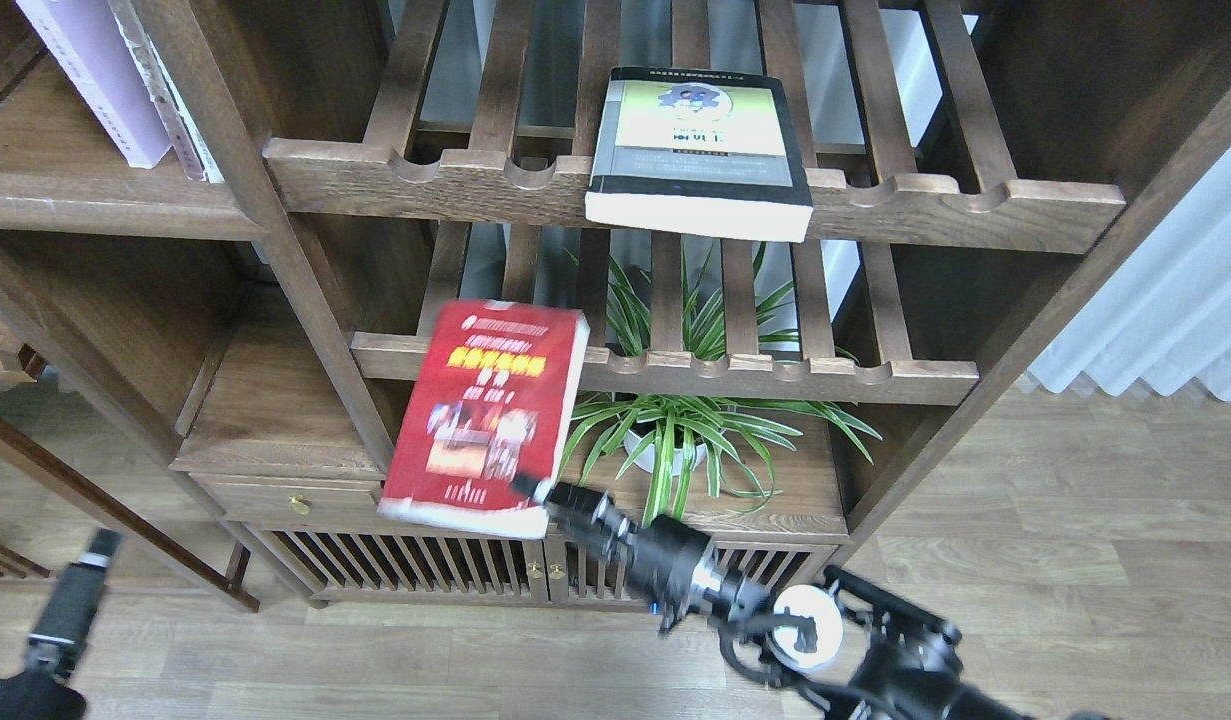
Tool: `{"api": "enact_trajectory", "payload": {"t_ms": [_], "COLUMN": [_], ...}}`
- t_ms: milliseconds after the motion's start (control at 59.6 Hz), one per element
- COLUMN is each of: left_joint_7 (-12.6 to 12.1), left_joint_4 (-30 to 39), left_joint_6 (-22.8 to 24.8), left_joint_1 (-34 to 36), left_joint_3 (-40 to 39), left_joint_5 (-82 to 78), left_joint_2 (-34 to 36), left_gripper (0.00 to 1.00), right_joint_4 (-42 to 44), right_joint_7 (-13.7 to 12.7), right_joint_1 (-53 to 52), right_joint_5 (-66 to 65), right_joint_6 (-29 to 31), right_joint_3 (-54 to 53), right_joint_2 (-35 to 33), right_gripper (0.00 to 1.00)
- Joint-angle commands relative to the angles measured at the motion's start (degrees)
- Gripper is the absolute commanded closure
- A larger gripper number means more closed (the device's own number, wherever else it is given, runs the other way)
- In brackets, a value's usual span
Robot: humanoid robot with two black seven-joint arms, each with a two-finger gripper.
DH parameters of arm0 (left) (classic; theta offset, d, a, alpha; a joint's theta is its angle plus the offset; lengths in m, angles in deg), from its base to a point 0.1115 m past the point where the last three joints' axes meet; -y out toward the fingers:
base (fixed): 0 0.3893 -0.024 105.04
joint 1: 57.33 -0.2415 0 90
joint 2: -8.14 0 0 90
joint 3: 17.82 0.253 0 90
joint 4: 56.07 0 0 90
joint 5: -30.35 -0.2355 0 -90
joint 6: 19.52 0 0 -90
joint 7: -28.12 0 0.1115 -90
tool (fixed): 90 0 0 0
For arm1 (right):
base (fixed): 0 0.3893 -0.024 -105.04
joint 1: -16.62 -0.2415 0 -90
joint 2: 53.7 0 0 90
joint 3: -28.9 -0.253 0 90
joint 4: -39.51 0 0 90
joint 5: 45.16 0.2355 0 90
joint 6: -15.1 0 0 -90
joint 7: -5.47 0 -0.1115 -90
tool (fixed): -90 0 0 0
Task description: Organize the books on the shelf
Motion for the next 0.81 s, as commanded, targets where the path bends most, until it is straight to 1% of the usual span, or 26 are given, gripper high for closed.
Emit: {"api": "enact_trajectory", "payload": {"t_ms": [0, 67, 101, 117, 151, 235, 302, 386, 587, 721, 789], "left_joint_7": [0.11, 0.11, 0.19, 0.54, 0.72, 0.9, 0.9, 0.9, 0.9, 0.99, 1.6], "left_joint_4": [0.26, 0.35, 0.35, 0.35, 0.35, 0.35, 0.26, 0.17, -0.53, -0.53, -0.53], "left_joint_6": [0.0, 0.0, 0.0, 0.0, 0.0, 0.0, 0.0, 0.0, 0.0, 0.0, 0.0], "left_joint_1": [1.82, 2.52, 2.79, 3.49, 3.84, 4.81, 5.77, 6.65, 10.52, 11.93, 12.19], "left_joint_3": [5.18, 7.56, 8.35, 10.7, 12.04, 14.06, 15.73, 17.32, 23.99, 26.55, 27.07], "left_joint_5": [3.66, 3.75, 3.84, 3.93, 3.93, 4.01, 4.1, 5.33, 12.89, 13.77, 13.77], "left_joint_2": [0.69, 0.69, 0.6, 0.6, 0.6, 0.33, 0.07, -0.1, -0.19, -0.63, -1.33], "left_gripper": [0.01, 0.01, 0.01, 0.01, 0.01, 0.01, 0.02, 0.04, 0.11, 0.16, 0.23], "right_joint_4": [-0.44, -0.8, -0.88, -1.67, -2.2, -3.17, -3.96, -4.4, -4.49, -4.49, -4.57], "right_joint_7": [-3.78, -5.01, -5.19, -5.19, -5.28, -5.72, -6.86, -7.21, -7.3, -7.3, -7.3], "right_joint_1": [1.88, 2.49, 2.67, 3.02, 3.28, 3.72, 4.34, 4.87, 5.13, 5.39, 5.57], "right_joint_5": [-0.45, -0.45, -0.45, -0.37, -0.28, -0.19, -0.19, -0.19, -0.28, -0.37, -0.37], "right_joint_6": [-0.01, -0.01, -0.01, -0.01, -0.01, -0.01, -0.01, -0.01, -0.01, -0.01, -0.01], "right_joint_3": [0.09, 0.09, 0.09, 0.09, 0.09, 0.09, 0.09, 0.18, 1.32, 2.11, 2.11], "right_joint_2": [0.01, 0.01, 0.01, 0.01, 0.01, 0.01, 0.01, 0.01, 0.01, 0.01, 0.01], "right_gripper": [0.96, 0.96, 0.96, 0.96, 0.96, 0.96, 0.96, 0.96, 0.96, 0.96, 0.96]}}
